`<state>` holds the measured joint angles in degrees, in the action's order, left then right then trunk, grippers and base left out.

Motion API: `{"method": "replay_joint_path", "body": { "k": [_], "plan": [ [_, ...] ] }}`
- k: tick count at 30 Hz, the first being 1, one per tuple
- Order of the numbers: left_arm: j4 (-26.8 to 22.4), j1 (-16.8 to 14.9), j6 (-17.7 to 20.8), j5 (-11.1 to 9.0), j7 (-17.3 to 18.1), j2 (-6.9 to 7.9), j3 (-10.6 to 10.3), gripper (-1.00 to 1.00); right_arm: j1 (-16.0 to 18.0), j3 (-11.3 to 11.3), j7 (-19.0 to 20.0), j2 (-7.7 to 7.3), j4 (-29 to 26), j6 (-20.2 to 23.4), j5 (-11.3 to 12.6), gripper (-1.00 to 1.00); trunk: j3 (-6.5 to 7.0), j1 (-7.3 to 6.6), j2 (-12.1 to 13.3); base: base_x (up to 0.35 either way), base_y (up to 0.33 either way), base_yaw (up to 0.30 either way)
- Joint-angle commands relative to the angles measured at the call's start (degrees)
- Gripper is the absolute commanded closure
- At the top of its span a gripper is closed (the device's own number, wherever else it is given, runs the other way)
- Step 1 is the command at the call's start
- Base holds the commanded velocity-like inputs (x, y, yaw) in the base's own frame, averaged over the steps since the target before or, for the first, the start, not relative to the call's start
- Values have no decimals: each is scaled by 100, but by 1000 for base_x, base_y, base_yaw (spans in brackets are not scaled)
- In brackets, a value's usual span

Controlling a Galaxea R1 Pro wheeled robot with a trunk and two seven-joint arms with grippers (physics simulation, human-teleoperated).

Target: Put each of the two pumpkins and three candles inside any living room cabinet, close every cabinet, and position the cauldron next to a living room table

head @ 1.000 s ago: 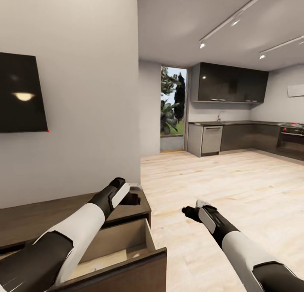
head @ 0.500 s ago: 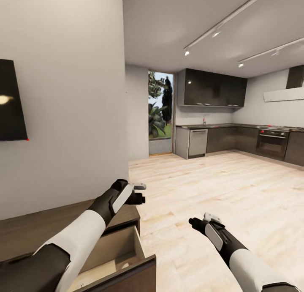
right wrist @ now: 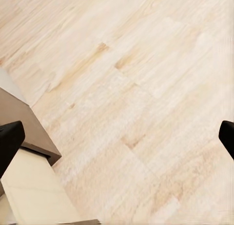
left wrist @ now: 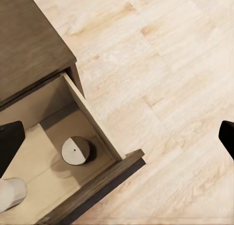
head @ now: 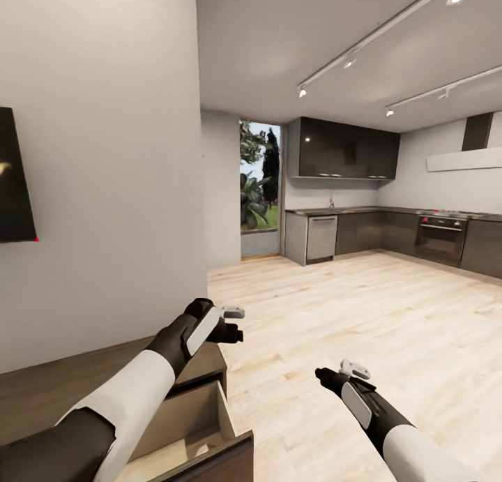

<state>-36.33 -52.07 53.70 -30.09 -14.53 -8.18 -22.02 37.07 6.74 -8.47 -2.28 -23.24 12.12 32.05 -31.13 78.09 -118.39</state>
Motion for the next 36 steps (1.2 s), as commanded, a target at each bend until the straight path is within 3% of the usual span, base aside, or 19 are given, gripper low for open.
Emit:
{"method": "replay_joint_path", "body": {
  "k": [1,4,12,22,36],
  "plan": [
    [-5,-5,62,-59,-51,2,-20,-100,-8,48,-47,-11,-20,24,48,-100,11,-23,38,0,0,-2],
    [-6,-4,197,-58,-44,6,-21,-100,-31,47,-53,-23,-31,16,47,-100,65,-89,158,0,0,-1],
    [-89,0,385,-58,-33,7,-21,-100,-49,52,-49,-45,-28,18,50,-100,71,-89,158,0,0,-57],
    [-138,2,397,-58,-53,0,-21,-100,-94,42,97,-143,-21,18,60,-100,112,-89,158,-16,-32,-241],
    [-141,4,396,-58,-56,-3,-21,-100,-147,38,231,-193,-14,18,64,-100,177,-89,158,-132,-204,-267]
  ]
}}
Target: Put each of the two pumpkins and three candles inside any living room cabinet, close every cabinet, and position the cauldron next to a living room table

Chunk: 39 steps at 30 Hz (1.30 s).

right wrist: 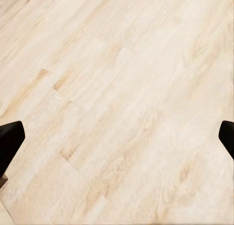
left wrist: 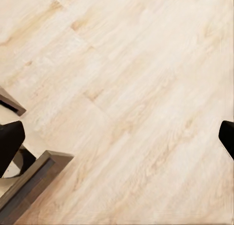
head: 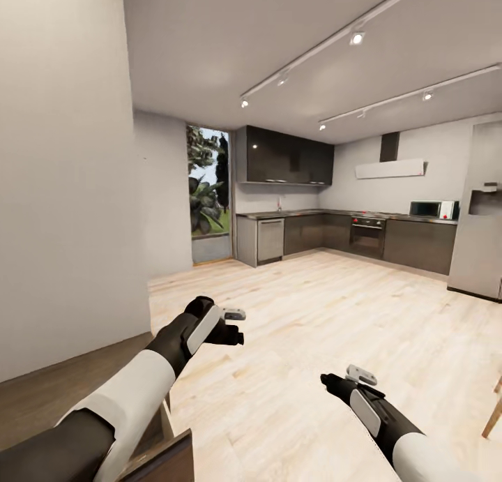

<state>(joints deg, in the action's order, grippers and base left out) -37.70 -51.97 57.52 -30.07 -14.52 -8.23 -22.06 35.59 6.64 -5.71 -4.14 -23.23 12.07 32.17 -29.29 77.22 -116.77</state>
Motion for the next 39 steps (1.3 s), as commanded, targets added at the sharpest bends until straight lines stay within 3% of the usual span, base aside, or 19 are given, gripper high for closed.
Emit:
{"method": "replay_joint_path", "body": {
  "k": [1,7,14,18,39],
  "plan": [
    [-3,-6,13,-60,-56,1,-17,-100,1,48,-45,-7,-15,24,53,-100,-3,-2,-4,-131,-166,-268],
    [-2,-6,21,-63,-22,4,-17,-100,1,26,-44,-24,-4,24,53,-100,43,-24,36,-52,-63,-268],
    [0,-6,28,-64,-15,5,-17,-100,0,-343,-30,-56,11,31,41,-100,202,-178,317,-8,-9,-268],
    [4,-6,30,-65,-16,5,-17,-100,0,-403,-35,-59,17,32,37,-100,292,-266,477,-1,-2,-268],
    [80,-6,54,-60,-16,-4,-33,-100,0,-435,-67,-58,38,47,35,-100,767,-727,1320,0,0,-269]
  ]
}}
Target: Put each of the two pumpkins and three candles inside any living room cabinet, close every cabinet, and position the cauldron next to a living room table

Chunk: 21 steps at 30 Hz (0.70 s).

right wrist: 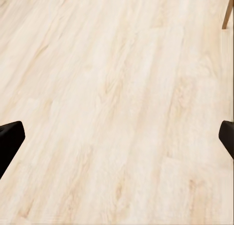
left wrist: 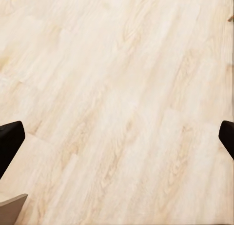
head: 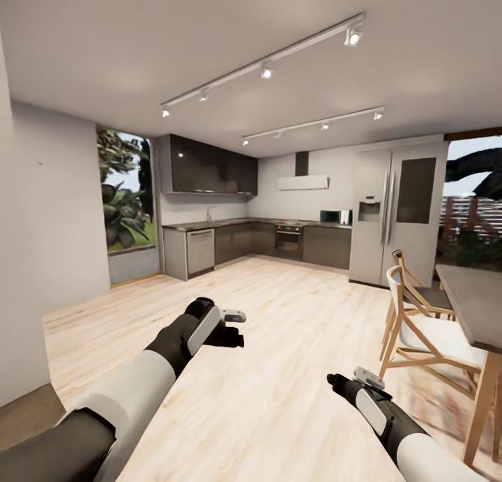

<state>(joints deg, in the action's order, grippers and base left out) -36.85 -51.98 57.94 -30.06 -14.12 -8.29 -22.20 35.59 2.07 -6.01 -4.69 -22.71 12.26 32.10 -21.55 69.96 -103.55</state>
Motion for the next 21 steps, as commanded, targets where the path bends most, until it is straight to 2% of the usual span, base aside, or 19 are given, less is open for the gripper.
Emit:
{"method": "replay_joint_path", "body": {
  "k": [1,21],
  "plan": [
    [-1,-5,14,-62,-55,3,-20,-100,1,22,-39,-4,-15,29,42,-100,15,-23,37,0,0,-269],
    [4,-5,16,-62,-52,-15,-21,-100,1,22,-23,-5,-15,31,42,-100,468,-462,840,0,0,-269]
  ]
}}
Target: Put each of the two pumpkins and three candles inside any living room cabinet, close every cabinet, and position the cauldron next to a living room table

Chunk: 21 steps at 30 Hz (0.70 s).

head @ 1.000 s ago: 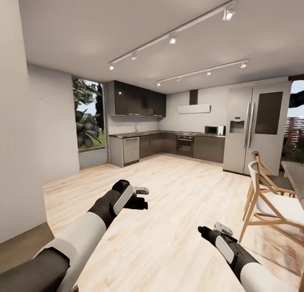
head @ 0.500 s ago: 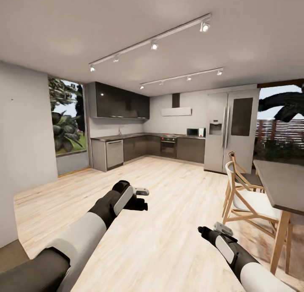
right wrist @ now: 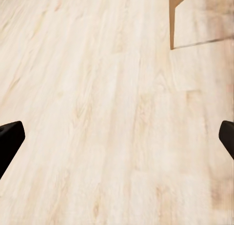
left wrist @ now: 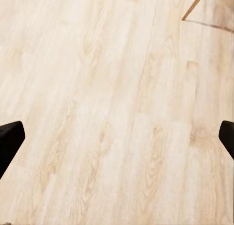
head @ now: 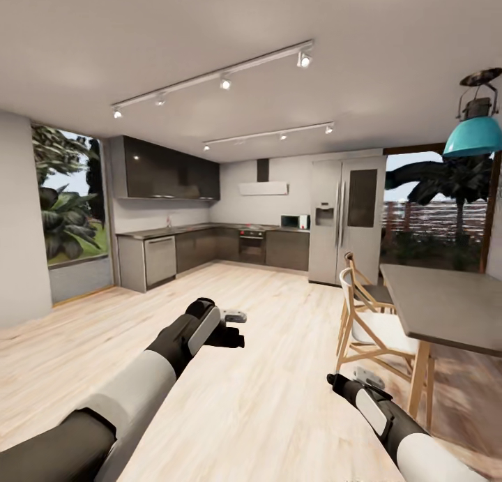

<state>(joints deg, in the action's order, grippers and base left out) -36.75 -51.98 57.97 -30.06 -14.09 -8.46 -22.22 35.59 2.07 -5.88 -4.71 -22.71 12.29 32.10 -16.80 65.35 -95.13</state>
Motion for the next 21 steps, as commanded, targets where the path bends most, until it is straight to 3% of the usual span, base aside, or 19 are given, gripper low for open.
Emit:
{"method": "replay_joint_path", "body": {
  "k": [1,17,21],
  "plan": [
    [-6,-5,13,-62,-56,4,-19,-100,1,22,-37,-3,-15,28,42,-100,15,-23,37,0,0,-269],
    [1,-5,13,-62,-51,10,-28,-100,1,22,-38,-3,-19,37,41,-100,377,-374,679,0,0,-266],
    [1,-5,13,-62,-50,7,-28,-100,1,22,-30,0,-56,61,46,-100,456,-462,839,0,0,-132]
  ]
}}
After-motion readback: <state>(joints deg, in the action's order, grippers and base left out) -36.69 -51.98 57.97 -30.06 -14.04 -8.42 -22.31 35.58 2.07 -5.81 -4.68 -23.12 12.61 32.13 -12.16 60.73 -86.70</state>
